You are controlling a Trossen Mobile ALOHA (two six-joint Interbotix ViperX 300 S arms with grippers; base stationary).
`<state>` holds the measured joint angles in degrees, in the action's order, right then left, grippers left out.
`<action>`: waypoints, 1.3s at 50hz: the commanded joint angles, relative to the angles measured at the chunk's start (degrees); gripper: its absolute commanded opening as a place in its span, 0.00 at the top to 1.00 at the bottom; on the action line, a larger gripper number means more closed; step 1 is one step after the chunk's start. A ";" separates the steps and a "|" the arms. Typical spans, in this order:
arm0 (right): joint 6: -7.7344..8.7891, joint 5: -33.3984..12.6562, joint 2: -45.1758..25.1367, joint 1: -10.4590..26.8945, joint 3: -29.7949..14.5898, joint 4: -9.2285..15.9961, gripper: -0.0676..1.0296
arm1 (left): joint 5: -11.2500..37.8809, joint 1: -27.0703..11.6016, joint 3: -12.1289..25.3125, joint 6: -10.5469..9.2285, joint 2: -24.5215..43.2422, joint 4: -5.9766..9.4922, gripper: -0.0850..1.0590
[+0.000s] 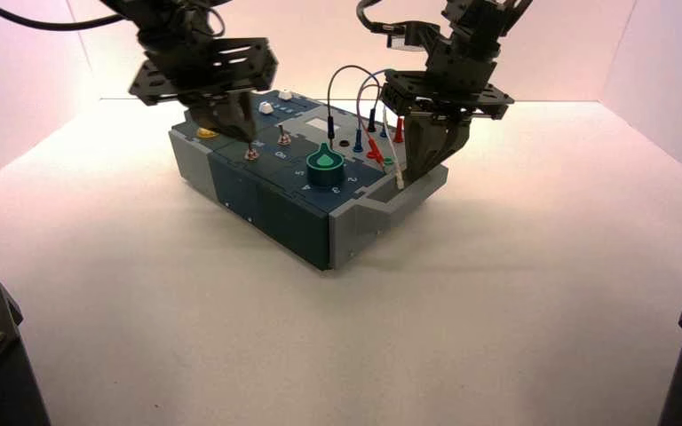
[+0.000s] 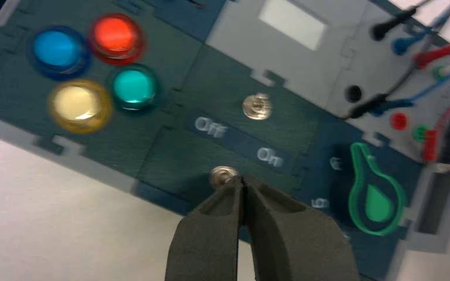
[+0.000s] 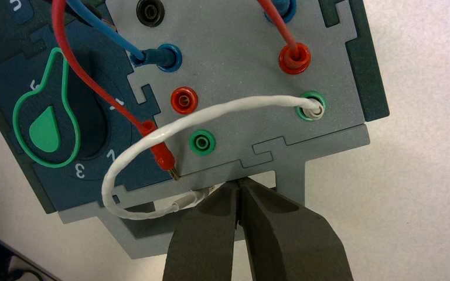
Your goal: Flip the bottom switch off with the left gripper.
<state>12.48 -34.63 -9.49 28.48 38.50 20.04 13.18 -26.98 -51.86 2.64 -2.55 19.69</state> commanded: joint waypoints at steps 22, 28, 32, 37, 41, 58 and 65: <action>-0.26 0.79 -1.49 -0.97 -0.88 -0.70 0.96 | -1.23 2.37 0.53 0.18 -1.85 -0.44 0.95; -0.26 0.79 -1.41 -0.97 -0.88 -0.70 0.96 | -1.14 2.37 0.70 0.18 -2.46 -0.62 0.95; -0.26 0.88 -1.41 -0.97 -0.88 -0.79 0.96 | -1.23 2.37 0.70 0.18 -2.55 -0.62 0.95; -0.18 0.79 -1.32 -0.97 -0.88 -0.79 0.96 | -1.23 2.37 0.70 0.18 -2.64 -0.62 0.95; -0.26 0.88 -1.23 -0.97 -0.88 -0.88 0.96 | -1.23 2.37 0.79 0.18 -2.64 -0.70 0.95; -0.26 1.05 -0.53 -0.97 -0.97 -1.14 0.96 | -2.72 2.37 1.14 0.53 -3.60 -1.49 0.95; -0.26 0.88 -0.09 -0.97 -1.32 -1.32 0.96 | -5.27 2.37 0.88 0.62 -5.45 -1.49 0.95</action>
<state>12.48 -34.63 -9.23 28.48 38.41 19.16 9.49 -24.61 -52.12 3.08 -5.80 18.37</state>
